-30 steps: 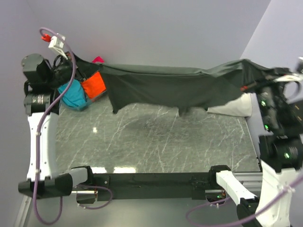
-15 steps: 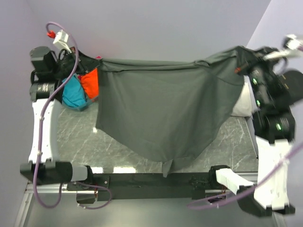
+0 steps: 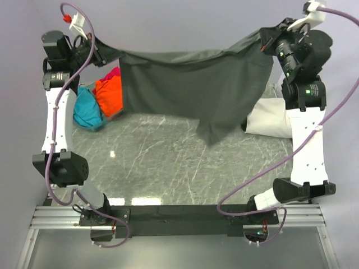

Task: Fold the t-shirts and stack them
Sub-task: Flatten the tshirt out

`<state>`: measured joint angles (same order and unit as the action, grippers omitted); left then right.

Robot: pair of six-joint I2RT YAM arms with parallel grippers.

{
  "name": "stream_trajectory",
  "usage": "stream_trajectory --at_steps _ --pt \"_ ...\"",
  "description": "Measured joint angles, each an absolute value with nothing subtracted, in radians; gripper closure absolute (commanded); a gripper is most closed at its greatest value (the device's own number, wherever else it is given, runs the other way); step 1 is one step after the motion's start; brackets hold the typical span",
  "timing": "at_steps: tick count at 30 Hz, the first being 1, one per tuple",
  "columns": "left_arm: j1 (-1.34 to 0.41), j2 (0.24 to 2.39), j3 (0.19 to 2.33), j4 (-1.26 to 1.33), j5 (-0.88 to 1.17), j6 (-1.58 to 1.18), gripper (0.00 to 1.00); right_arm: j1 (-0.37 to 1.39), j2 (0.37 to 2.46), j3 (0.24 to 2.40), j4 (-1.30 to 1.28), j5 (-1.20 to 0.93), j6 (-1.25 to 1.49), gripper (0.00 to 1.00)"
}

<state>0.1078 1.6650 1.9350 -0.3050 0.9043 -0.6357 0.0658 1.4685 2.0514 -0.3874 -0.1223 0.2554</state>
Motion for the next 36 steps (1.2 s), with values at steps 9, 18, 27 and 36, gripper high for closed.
stream_trajectory --at_steps 9,18,27,36 --pt "0.108 1.638 1.903 -0.213 0.973 -0.669 1.00 0.066 1.246 1.833 -0.321 -0.134 0.256 1.00" --pt "0.103 1.478 1.286 -0.298 0.847 -0.538 0.97 0.070 0.904 1.055 -0.290 -0.155 0.390 1.00" --pt "0.093 1.404 0.955 -0.469 0.680 -0.406 0.55 0.119 0.903 0.749 -0.505 -0.175 0.479 1.00" --pt "0.071 1.203 0.934 -0.596 0.536 -0.356 0.26 0.175 0.764 0.752 -0.668 -0.165 0.493 0.40"
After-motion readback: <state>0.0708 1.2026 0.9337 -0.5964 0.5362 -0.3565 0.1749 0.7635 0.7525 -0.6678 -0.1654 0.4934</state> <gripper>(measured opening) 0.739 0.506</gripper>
